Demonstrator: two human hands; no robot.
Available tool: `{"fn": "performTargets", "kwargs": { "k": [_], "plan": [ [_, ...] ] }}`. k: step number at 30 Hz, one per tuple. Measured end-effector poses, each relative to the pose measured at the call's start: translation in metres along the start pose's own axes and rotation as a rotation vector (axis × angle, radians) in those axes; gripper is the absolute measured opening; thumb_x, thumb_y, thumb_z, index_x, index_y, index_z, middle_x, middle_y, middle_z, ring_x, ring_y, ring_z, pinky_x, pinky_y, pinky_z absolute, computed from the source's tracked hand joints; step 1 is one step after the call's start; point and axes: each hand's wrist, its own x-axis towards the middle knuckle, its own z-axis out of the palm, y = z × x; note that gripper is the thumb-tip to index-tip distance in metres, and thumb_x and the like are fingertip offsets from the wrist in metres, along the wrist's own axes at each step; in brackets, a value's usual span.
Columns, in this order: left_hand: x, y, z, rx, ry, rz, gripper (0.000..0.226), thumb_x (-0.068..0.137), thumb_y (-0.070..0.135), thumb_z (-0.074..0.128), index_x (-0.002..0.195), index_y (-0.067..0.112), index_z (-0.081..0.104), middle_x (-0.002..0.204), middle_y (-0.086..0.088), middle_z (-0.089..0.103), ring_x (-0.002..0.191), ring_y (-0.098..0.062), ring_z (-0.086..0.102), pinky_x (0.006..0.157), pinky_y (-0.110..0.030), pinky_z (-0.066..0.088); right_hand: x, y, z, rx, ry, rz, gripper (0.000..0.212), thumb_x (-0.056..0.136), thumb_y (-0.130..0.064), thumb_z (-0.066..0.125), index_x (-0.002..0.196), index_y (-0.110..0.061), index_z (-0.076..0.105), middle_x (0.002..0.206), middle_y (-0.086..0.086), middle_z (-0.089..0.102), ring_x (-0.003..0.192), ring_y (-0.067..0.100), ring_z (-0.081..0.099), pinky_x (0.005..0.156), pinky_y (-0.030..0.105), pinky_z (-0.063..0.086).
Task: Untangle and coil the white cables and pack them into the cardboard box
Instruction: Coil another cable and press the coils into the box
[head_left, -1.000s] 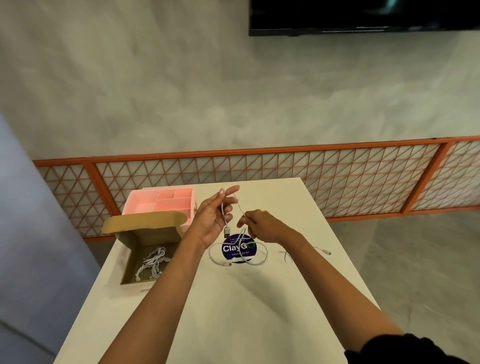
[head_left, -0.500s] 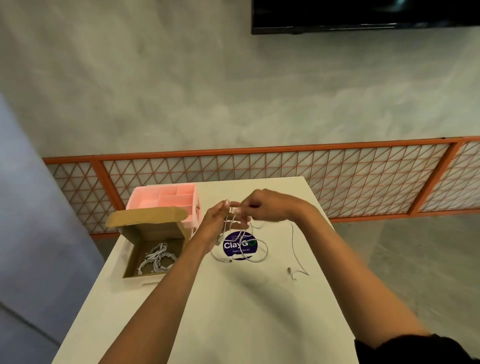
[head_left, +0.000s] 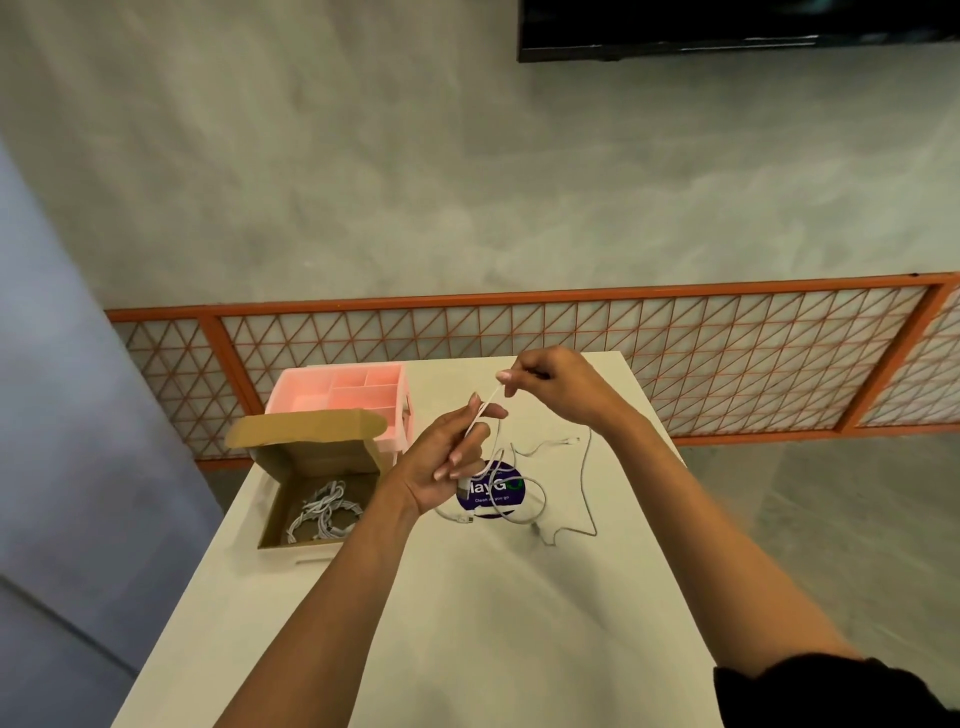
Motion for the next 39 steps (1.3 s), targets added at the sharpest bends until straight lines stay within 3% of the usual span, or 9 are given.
{"fn": "performTargets", "kwargs": {
  "k": [4, 6, 8, 12, 16, 19, 26, 31, 39],
  "plan": [
    [-0.001, 0.002, 0.001, -0.024, -0.018, -0.026, 0.039, 0.101, 0.035, 0.031, 0.099, 0.005, 0.057, 0.038, 0.006, 0.034, 0.021, -0.003, 0.022, 0.034, -0.014, 0.036, 0.002, 0.002, 0.002, 0.018, 0.031, -0.001, 0.031, 0.09, -0.041, 0.059, 0.081, -0.014, 0.072, 0.083, 0.016, 0.067, 0.059, 0.015, 0.049, 0.052, 0.016, 0.034],
    [0.0, 0.002, -0.001, -0.002, -0.048, -0.028, 0.039, 0.1, 0.033, 0.034, 0.105, 0.005, 0.06, 0.036, 0.006, 0.032, 0.023, -0.003, 0.022, 0.05, -0.023, 0.055, 0.002, 0.003, 0.002, 0.04, 0.021, 0.006, 0.031, 0.09, -0.04, 0.06, 0.083, -0.012, 0.073, 0.086, 0.005, 0.069, 0.064, 0.013, 0.053, 0.057, 0.019, 0.037],
    [0.001, 0.003, -0.004, -0.014, -0.106, -0.049, 0.038, 0.098, 0.032, 0.037, 0.107, 0.004, 0.061, 0.035, 0.007, 0.032, 0.024, -0.003, 0.023, 0.065, -0.036, 0.061, 0.003, 0.005, 0.003, 0.065, 0.017, 0.006, 0.031, 0.088, -0.041, 0.061, 0.081, -0.013, 0.073, 0.083, 0.004, 0.069, 0.064, 0.02, 0.054, 0.06, 0.024, 0.039],
    [0.004, 0.003, -0.004, -0.051, -0.132, -0.071, 0.034, 0.097, 0.03, 0.038, 0.106, 0.005, 0.059, 0.035, 0.007, 0.032, 0.024, -0.002, 0.024, 0.066, -0.039, 0.06, 0.007, 0.009, 0.004, 0.099, 0.039, 0.009, 0.029, 0.085, -0.044, 0.064, 0.077, -0.018, 0.073, 0.085, 0.013, 0.07, 0.077, 0.035, 0.057, 0.064, 0.029, 0.04],
    [0.011, 0.003, -0.01, -0.124, -0.154, 0.016, 0.024, 0.09, 0.033, 0.058, 0.093, 0.01, 0.063, 0.035, 0.008, 0.034, 0.023, -0.003, 0.026, 0.06, -0.035, 0.061, 0.005, 0.014, 0.002, 0.117, 0.013, -0.009, 0.026, 0.09, -0.038, 0.059, 0.08, -0.016, 0.07, 0.063, 0.0, 0.054, 0.052, 0.007, 0.038, 0.051, 0.017, 0.031],
    [0.014, 0.008, -0.015, -0.179, -0.135, 0.073, 0.037, 0.077, 0.036, 0.075, 0.098, 0.008, 0.065, 0.035, 0.007, 0.035, 0.022, -0.003, 0.028, 0.057, -0.031, 0.059, 0.003, 0.022, 0.006, 0.102, 0.015, 0.004, 0.026, 0.098, -0.031, 0.049, 0.087, -0.015, 0.067, 0.064, -0.005, 0.046, 0.053, 0.004, 0.037, 0.05, 0.013, 0.031],
    [0.021, 0.024, -0.01, -0.14, -0.001, 0.145, 0.045, 0.097, 0.029, 0.038, 0.134, 0.005, 0.048, 0.043, 0.008, 0.038, 0.028, -0.004, 0.029, 0.051, -0.014, 0.047, -0.009, 0.03, 0.033, 0.142, -0.248, 0.111, 0.031, 0.104, -0.026, 0.031, 0.099, -0.008, 0.055, 0.061, 0.0, 0.05, 0.045, 0.011, 0.047, 0.052, 0.022, 0.043],
    [0.026, 0.024, -0.012, -0.054, 0.12, 0.182, 0.037, 0.101, 0.023, 0.037, 0.13, 0.006, 0.052, 0.051, 0.008, 0.046, 0.039, -0.002, 0.035, 0.077, -0.038, 0.058, -0.015, 0.024, 0.043, 0.109, -0.35, 0.117, 0.031, 0.104, -0.024, 0.028, 0.099, -0.008, 0.054, 0.057, -0.001, 0.052, 0.046, 0.013, 0.051, 0.059, 0.025, 0.046],
    [0.03, 0.023, -0.018, -0.075, 0.161, 0.218, 0.037, 0.101, 0.021, 0.037, 0.132, 0.003, 0.048, 0.078, -0.002, 0.073, 0.06, -0.003, 0.066, 0.085, -0.051, 0.054, -0.015, 0.015, 0.044, 0.028, -0.447, 0.123, 0.033, 0.104, -0.026, 0.03, 0.091, -0.011, 0.057, 0.057, -0.002, 0.055, 0.042, 0.007, 0.052, 0.06, 0.022, 0.046]
  ]
}}
